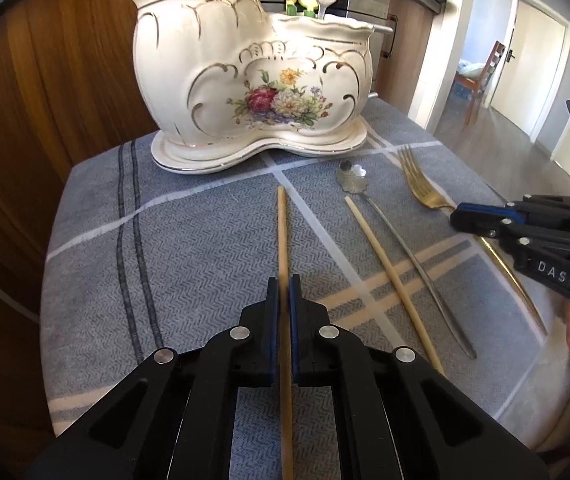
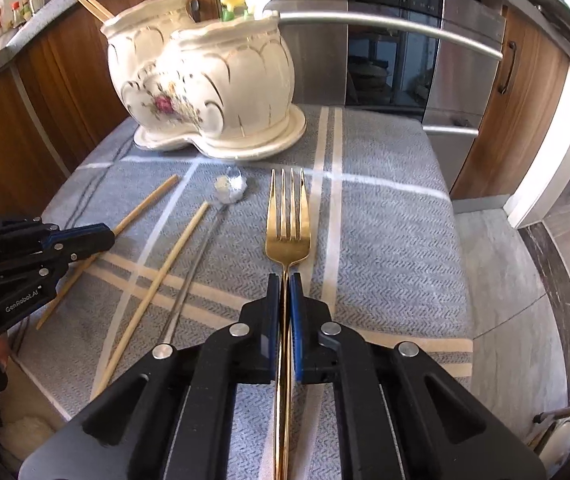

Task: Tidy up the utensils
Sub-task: 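Lift the gold fork toward the short cup while the left tool lifts the chopstick toward the tall cup, then lower the chopstick into the tall cup while the right tool drops the gold fork into the short cup, then open both tools and move them back over the spoon and last chopstick, then grasp the silver flower spoon with the right tool while the left tool grasps the last chopstick, then lift the spoon toward the short cup while the left tool lifts the chopstick toward the tall cup, then lower the chopstick into the tall cup while the right tool drops the spoon into the short cup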

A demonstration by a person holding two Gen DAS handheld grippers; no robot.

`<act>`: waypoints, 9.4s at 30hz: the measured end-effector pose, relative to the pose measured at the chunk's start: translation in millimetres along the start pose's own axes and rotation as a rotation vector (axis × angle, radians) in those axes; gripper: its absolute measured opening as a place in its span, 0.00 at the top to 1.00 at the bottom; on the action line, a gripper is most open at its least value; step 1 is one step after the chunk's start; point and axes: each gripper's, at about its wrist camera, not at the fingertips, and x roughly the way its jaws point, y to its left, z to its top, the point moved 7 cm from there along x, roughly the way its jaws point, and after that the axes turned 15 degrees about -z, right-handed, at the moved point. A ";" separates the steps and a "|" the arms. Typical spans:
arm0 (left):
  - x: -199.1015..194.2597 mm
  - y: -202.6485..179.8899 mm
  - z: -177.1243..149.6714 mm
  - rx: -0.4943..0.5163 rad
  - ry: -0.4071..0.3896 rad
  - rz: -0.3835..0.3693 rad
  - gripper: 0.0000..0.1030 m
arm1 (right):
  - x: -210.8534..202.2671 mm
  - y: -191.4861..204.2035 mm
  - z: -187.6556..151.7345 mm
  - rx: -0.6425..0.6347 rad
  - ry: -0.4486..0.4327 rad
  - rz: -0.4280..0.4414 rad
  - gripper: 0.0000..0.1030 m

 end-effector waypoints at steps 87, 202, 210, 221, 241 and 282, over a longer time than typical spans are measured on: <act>-104.5 15.6 160.3 0.145 -0.624 0.048 0.88 | -33.6 -17.2 169.0 0.298 -0.433 0.113 0.95; 19.1 -57.1 -2.8 0.105 0.125 -0.031 0.95 | -10.2 -4.2 -2.6 -0.021 0.002 0.088 0.97; 11.3 -48.6 -11.9 0.102 0.167 -0.046 0.94 | -1.5 6.0 -11.4 -0.084 0.053 0.075 0.97; 5.5 -46.3 -10.4 0.122 0.130 -0.047 0.95 | 0.9 10.8 -12.4 -0.140 0.045 0.036 0.97; -83.9 -27.6 37.8 0.181 -0.268 -0.069 0.95 | -79.4 10.0 38.9 -0.037 -0.347 0.063 0.97; -76.6 14.4 217.8 0.213 -0.737 0.073 0.95 | -62.6 -10.7 202.5 0.234 -0.605 0.076 0.97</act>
